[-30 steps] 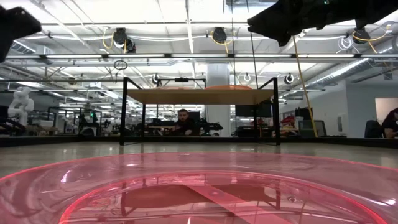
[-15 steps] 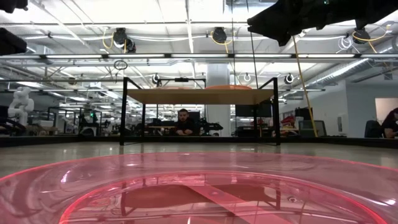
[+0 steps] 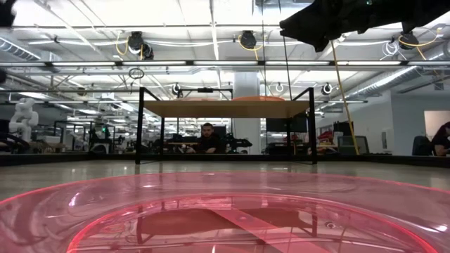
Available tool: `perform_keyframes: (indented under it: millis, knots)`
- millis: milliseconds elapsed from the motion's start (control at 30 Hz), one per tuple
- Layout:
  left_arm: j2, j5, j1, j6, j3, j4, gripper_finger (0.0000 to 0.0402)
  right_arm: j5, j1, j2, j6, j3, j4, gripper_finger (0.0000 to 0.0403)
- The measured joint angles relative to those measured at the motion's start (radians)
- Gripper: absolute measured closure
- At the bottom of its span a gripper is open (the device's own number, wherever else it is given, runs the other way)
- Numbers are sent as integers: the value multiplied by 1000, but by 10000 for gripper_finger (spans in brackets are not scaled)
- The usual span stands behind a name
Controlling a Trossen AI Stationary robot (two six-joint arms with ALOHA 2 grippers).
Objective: Place and stack plates onto a shelf
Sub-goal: Stack the green plate on top of the green plate on the shelf
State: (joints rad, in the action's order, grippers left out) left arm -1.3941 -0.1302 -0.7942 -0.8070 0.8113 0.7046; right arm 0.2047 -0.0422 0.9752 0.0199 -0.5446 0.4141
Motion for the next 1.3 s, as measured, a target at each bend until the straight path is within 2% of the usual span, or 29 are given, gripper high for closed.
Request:
perform_keyframes:
  millis: [167,333,433,567,900,1067,1133,1300]
  knots:
    - [0,-104,-20,-69,-122,-52,30,0,0,0,2,0,0,255]
    - [1,-106,-31,-50,-145,-64,32,0,0,0,2,0,0,255]
    - [1,-113,-32,-45,-169,-73,52,-1,0,0,0,0,0,255]
    - [4,-122,-30,-66,-194,-107,109,-1,0,0,2,0,0,255]
    - [0,-146,-9,-34,-200,-130,302,-1,0,0,18,0,0,255]
    - [0,-143,33,-1,-200,-124,373,-1,0,0,22,0,0,255]
    - [1,-145,56,1,-200,-123,392,-1,0,0,26,0,0,255]
    - [25,-138,128,0,-199,-115,398,0,1,0,30,0,0,255]
